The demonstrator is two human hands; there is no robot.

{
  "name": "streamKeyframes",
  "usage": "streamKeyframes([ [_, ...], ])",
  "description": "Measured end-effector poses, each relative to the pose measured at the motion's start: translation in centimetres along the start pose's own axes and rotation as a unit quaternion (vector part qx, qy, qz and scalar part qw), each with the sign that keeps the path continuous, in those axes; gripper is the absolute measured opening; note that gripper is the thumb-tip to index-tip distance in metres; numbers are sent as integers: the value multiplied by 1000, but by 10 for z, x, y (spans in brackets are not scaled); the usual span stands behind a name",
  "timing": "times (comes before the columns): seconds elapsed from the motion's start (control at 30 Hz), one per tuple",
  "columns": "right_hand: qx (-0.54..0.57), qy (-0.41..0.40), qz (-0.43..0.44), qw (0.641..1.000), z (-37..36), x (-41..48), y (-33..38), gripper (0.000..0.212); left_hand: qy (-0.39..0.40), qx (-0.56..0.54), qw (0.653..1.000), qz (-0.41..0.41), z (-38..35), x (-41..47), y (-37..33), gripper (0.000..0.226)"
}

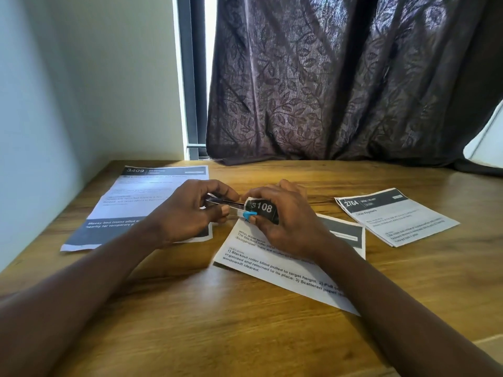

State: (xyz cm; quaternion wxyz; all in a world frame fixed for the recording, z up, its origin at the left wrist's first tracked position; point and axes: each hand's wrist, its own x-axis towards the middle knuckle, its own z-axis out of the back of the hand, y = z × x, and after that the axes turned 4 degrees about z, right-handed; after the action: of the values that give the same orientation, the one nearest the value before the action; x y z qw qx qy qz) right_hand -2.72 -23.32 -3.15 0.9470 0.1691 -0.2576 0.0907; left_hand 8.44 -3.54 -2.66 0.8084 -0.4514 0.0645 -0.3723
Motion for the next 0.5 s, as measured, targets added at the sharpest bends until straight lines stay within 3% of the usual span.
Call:
streamKeyframes([
  [0.17, 55, -19, 7, 998, -1, -6, -3, 43, -2, 134, 989, -66, -5, -3, 1, 35],
  [0.27, 95, -45, 6, 994, -6, -6, -6, 41, -43, 162, 980, -108, -11, -3, 3, 27],
  [0.37, 106, -83, 17, 991, -8, -5, -9, 46, -81, 91, 989, -79, -11, -3, 1, 18],
  [0.5, 26, -155, 41, 987, -10, 0, -9, 36, -69, -61, 996, -14, -11, -5, -8, 15],
])
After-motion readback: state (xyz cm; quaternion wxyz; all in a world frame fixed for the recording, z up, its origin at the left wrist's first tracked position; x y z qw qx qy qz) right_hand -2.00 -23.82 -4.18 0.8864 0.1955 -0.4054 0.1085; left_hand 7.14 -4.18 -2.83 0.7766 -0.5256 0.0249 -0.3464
